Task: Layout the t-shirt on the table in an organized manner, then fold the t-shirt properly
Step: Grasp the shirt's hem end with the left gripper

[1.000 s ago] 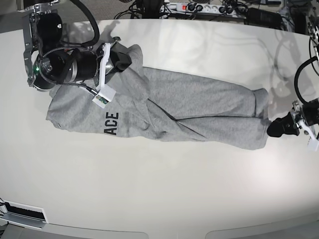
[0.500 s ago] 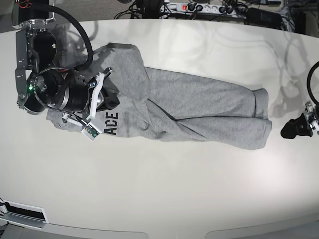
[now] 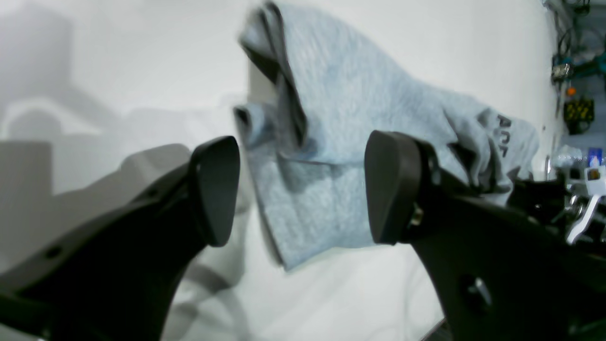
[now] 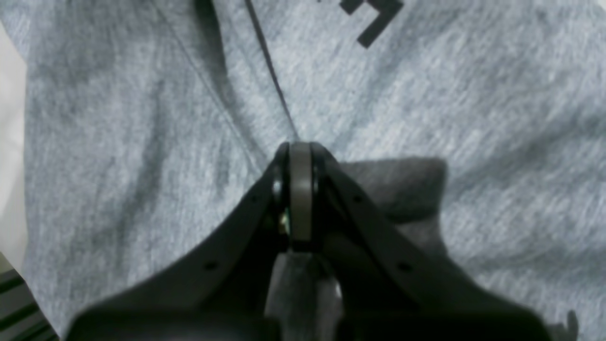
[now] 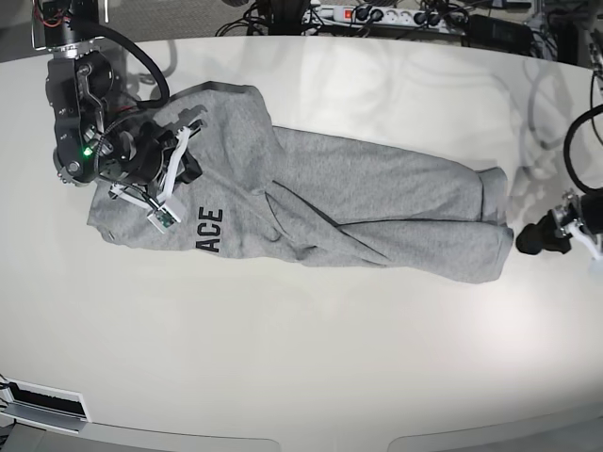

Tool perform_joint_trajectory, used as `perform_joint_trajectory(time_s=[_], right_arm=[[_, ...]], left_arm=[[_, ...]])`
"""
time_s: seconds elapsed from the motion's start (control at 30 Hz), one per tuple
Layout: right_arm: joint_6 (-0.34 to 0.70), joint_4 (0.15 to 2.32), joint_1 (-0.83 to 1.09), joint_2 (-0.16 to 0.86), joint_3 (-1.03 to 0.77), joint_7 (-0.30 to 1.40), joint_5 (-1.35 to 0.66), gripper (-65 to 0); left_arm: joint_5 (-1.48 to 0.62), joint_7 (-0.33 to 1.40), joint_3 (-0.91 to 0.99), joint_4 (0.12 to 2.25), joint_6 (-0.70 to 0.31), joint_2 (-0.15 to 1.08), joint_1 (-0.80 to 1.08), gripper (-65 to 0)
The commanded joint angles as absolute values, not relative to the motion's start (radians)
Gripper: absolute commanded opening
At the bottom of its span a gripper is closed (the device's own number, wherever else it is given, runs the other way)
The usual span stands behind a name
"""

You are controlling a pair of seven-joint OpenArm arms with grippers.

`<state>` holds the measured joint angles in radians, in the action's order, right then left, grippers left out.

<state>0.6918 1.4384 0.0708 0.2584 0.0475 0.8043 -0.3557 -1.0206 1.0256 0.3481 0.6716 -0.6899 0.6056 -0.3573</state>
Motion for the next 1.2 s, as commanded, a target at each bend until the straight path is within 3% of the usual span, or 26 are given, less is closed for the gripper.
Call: perform_joint_trajectory(time_s=[0.0,0.37,0.67,0.93,1.17], right_arm=[[0.697,1.45,0.058,0.266,0.042,0.797,-0.366,-65.0],[0.696,1.45,0.057,0.266,0.042,0.805,-0.367,-65.0],[0.696,1.45,0.055,0.266,0.042,0.804,-0.369,-65.0],[0.696,1.45,0.055,0.266,0.042,0.808,-0.369,-65.0],[0.696,1.45,0.056,0.266,0.042,0.817,-0.369,-65.0]], left_arm=[[-1.023,0.992,0.353,0.685,-0.698,0.62,-0.38,-22.8],[-0.83,0.799,0.35,0.685,-0.698,0.577,-0.38,-22.8],[-0.661,0.61,0.239,0.685,-0.698,0.53,-0.379,-22.8],[-0.624,0.599,0.227,0.685,-0.698,0.445,-0.359,-22.8],[-0.624,0.621,0.228,0.685,-0.698,0.445,-0.32,-23.0]])
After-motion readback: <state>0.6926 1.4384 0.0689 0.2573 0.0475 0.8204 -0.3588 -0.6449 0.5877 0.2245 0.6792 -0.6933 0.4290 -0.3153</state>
